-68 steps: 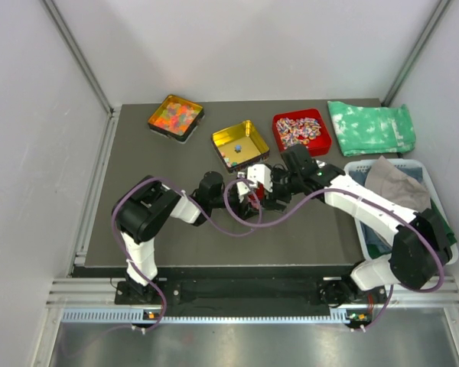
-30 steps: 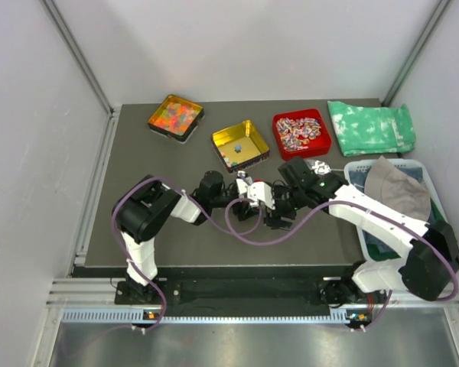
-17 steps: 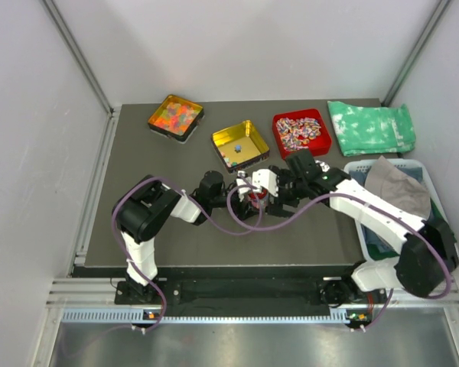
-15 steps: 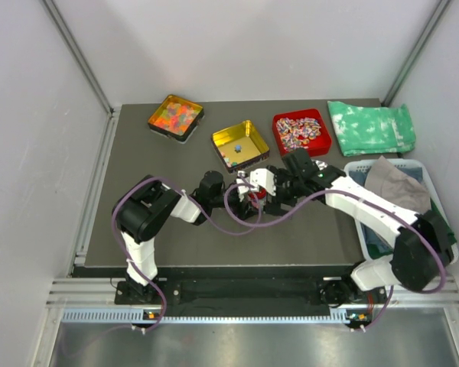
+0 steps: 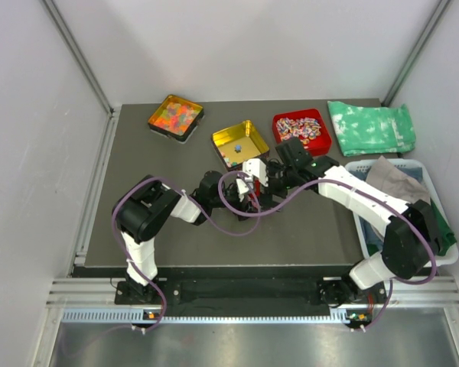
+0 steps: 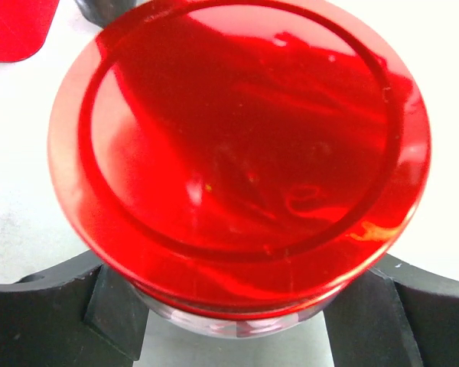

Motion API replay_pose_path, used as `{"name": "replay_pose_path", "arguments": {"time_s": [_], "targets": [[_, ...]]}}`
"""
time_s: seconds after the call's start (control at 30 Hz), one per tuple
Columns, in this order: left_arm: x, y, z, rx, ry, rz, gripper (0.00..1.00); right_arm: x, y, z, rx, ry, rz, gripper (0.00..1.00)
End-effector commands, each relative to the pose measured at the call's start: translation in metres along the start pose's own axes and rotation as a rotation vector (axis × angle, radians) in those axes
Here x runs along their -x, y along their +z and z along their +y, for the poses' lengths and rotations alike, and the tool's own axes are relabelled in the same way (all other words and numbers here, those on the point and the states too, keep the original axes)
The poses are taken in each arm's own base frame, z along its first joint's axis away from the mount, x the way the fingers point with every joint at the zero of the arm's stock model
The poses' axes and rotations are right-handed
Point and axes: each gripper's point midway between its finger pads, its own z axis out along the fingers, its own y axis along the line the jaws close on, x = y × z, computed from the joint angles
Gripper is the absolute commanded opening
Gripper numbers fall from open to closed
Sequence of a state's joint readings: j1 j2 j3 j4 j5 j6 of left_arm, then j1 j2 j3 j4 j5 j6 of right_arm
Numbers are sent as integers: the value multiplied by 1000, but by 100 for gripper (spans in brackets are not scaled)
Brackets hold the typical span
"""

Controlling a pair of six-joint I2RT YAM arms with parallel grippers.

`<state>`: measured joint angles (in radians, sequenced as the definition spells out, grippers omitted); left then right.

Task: Pack the candies
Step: Screw the bottle lid onto the packing bottle.

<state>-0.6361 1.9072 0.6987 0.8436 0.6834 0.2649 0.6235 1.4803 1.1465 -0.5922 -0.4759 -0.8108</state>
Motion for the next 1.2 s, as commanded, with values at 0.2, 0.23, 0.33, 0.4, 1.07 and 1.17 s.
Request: {"name": "replay_pose_path", "arguments": {"time_s": [0.2, 0.23, 0.33, 0.4, 1.07, 1.17], "targets": [[-53, -8, -10, 5, -88, 165, 57, 22, -12, 30, 107, -32, -89, 97], [-53, -8, -10, 5, -86, 165, 57, 21, -11, 35, 121, -30, -85, 96], [-53, -7, -10, 5, -89, 165, 57, 18, -11, 40, 126, -32, -74, 95], [-53, -7, -11, 4, -88, 167, 57, 16, -11, 44, 129, -32, -69, 94], [-53, -7, -10, 6, -89, 168, 57, 18, -14, 68, 157, -29, -72, 93], [-54, -7, -10, 6, -92, 169, 57, 20, -13, 72, 170, -33, -72, 93]]}}
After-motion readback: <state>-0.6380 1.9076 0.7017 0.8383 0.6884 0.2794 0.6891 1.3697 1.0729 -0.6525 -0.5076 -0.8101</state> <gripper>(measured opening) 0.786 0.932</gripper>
